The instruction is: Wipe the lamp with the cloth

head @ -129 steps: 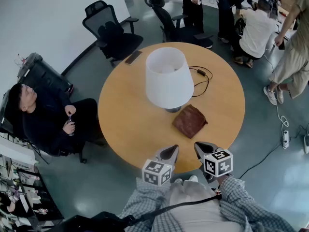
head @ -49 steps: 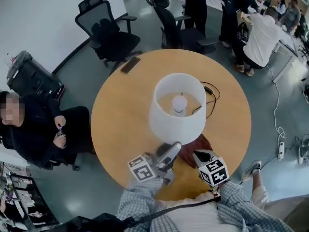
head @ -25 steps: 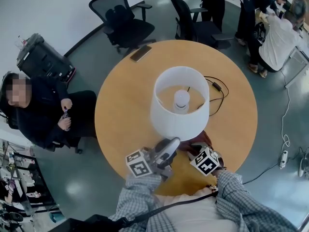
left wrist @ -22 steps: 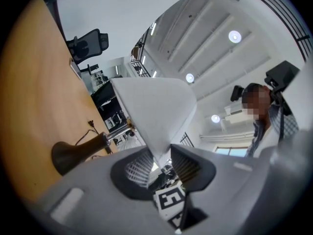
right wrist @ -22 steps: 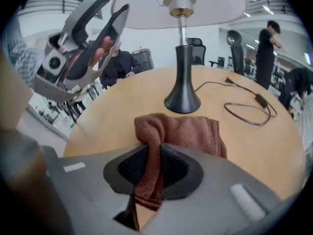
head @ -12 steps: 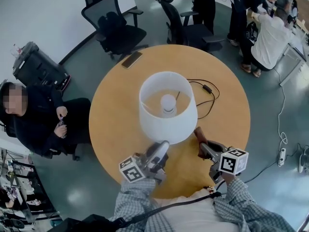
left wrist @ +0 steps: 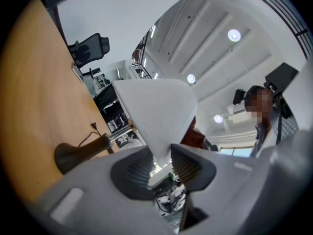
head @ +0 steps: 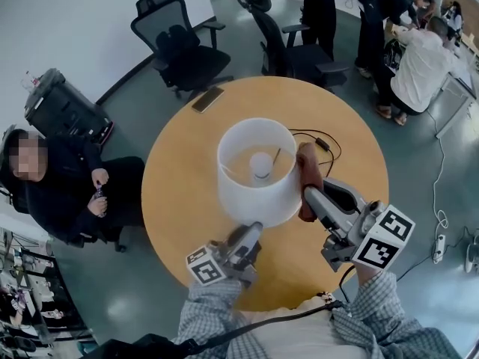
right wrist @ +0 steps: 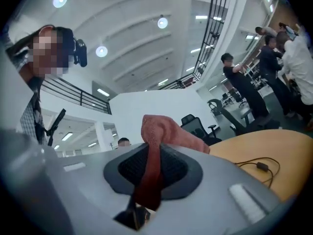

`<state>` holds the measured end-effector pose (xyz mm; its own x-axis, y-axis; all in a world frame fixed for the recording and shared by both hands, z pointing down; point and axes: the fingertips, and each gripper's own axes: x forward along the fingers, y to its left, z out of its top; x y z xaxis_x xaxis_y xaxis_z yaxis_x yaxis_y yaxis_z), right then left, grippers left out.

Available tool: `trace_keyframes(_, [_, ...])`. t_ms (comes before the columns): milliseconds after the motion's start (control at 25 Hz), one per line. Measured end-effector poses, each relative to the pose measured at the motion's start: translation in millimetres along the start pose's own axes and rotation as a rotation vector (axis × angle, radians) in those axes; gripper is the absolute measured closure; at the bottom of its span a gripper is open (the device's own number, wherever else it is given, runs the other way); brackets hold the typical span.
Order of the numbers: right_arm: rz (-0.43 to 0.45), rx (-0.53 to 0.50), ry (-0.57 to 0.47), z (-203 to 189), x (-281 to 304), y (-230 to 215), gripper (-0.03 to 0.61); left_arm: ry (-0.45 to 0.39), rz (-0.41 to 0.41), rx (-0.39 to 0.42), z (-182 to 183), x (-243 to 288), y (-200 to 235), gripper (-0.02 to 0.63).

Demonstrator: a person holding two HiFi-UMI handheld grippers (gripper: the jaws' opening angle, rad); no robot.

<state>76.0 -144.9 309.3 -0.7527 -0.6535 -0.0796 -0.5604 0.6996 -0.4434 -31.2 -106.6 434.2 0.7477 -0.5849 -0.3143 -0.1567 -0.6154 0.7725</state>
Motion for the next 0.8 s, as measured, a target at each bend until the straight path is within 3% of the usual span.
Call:
trace_keyframes(120, [-0.015, -0.068, 0.039, -16.9, 18.7, 5.0, 0.515, 0.000, -0.001, -0.001, 0.1, 0.5, -0.1, 0.502])
trace_keyframes(240, [-0.073, -0.057, 0.022, -23.4, 16.7, -6.1, 0.515, 0.015, -0.010, -0.003, -2.1, 4.5, -0.4, 0.505])
trace_keyframes(360, [-0.125, -0.057, 0.071, -41.9, 11.3, -20.6, 0.515, 0.016, -0.016, -0.008, -3.6, 3.0, 0.0, 0.508])
trace_keyframes(600, [-0.185, 0.049, 0.149, -86.5, -2.3, -54.7, 0.515, 0.020, -0.019, -0.010, -4.2, 2.3, 0.3, 0.509])
trace_keyframes(800, [-0.143, 0.045, 0.105, -65.3, 0.3, -50.9, 0.515, 0.023, -0.016, -0.012, -4.3, 2.2, -1.4, 0.509])
